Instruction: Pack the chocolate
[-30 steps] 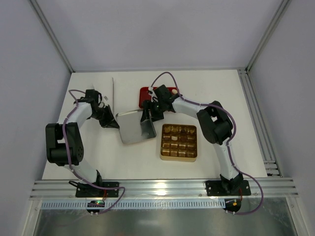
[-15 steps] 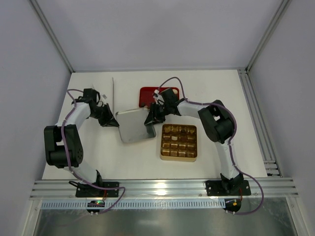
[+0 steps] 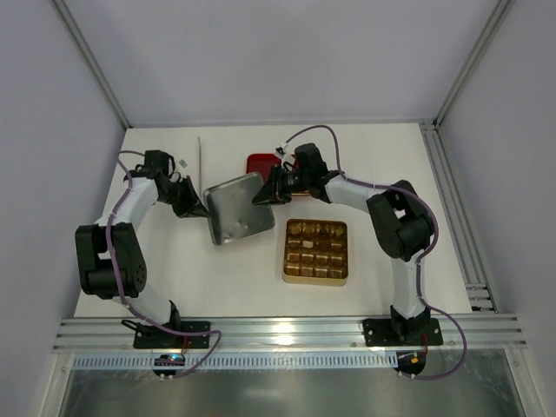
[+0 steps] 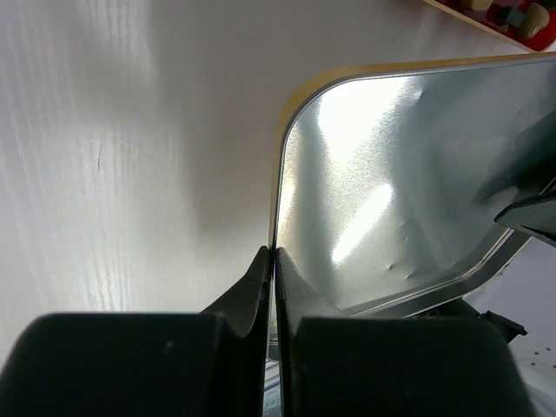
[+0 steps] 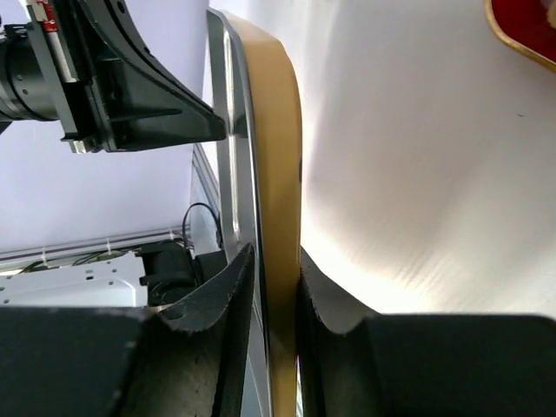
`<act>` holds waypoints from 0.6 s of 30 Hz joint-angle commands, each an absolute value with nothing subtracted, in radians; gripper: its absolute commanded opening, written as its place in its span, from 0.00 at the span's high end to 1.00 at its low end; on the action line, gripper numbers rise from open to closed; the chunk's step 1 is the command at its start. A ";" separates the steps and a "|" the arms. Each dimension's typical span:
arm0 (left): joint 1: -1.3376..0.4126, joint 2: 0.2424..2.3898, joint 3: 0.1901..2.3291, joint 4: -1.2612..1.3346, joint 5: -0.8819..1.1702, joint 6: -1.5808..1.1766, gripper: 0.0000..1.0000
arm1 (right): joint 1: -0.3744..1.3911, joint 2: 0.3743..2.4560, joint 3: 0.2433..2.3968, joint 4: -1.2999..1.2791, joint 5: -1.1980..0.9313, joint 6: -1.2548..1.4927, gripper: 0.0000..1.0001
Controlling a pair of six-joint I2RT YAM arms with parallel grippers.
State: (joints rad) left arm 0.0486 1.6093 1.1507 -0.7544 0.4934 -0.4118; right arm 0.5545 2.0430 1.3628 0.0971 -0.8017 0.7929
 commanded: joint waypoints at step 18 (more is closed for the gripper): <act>-0.087 1.546 1.272 -0.772 0.453 -0.437 0.96 | 0.528 1.896 1.319 0.123 -0.833 0.836 0.90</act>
State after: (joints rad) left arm -0.0772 1.6085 1.2259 -0.7639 0.4618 -0.4221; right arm 0.5385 1.9759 1.3258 0.1184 -0.8242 0.8272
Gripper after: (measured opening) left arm 0.028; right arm 0.134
